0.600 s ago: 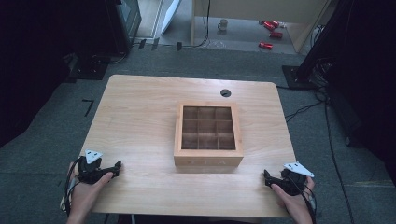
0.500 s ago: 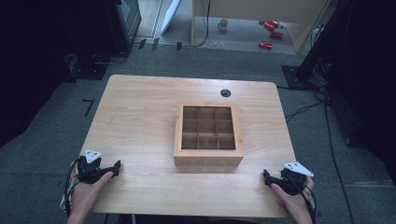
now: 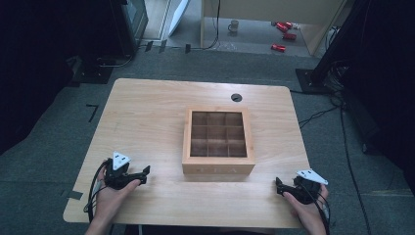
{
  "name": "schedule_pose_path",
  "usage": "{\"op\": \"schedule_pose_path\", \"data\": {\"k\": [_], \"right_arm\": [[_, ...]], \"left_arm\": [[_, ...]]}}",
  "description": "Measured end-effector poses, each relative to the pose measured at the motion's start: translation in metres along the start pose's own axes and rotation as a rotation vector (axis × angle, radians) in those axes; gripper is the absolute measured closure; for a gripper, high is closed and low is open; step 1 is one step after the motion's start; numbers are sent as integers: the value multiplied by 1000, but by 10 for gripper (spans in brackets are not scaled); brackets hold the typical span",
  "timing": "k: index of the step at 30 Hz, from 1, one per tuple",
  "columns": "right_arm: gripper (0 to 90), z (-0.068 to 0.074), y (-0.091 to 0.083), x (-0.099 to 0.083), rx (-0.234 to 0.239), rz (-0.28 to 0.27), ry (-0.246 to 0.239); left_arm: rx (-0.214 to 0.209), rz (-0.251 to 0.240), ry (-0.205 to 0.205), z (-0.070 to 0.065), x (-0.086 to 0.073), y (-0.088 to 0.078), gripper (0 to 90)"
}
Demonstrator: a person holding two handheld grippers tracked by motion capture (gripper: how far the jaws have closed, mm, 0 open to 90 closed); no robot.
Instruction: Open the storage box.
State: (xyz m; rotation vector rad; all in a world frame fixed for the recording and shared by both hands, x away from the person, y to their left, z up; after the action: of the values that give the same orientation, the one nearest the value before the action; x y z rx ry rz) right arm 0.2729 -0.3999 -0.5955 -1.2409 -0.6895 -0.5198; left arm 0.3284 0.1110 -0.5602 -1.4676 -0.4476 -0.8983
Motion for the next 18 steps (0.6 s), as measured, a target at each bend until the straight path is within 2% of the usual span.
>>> {"op": "schedule_pose_path", "data": {"k": [9,14,18], "right_arm": [[50,0,0,0,-3,-1,3],[50,0,0,0,-3,-1,3],[50,0,0,0,-2,-1,4]], "left_arm": [[-84,-13,53,-42,10,-1,94],[-132,-36,83,-66,19,-3,94],[-157,-42,100,-80,24,-4,96]]}}
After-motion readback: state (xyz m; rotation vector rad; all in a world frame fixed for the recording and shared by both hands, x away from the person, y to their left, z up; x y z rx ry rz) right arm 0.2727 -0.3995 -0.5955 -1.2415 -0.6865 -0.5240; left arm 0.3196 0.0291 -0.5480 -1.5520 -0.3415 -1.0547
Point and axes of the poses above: each handheld gripper's, and its own axes: y roughly forward along the jaws, x roughly out of its top, z roughly to its left, the point moved 10 cm from there along y, roughly forward along the jaws, and after that the axes turned 12 degrees about x, right-handed, at the moved point
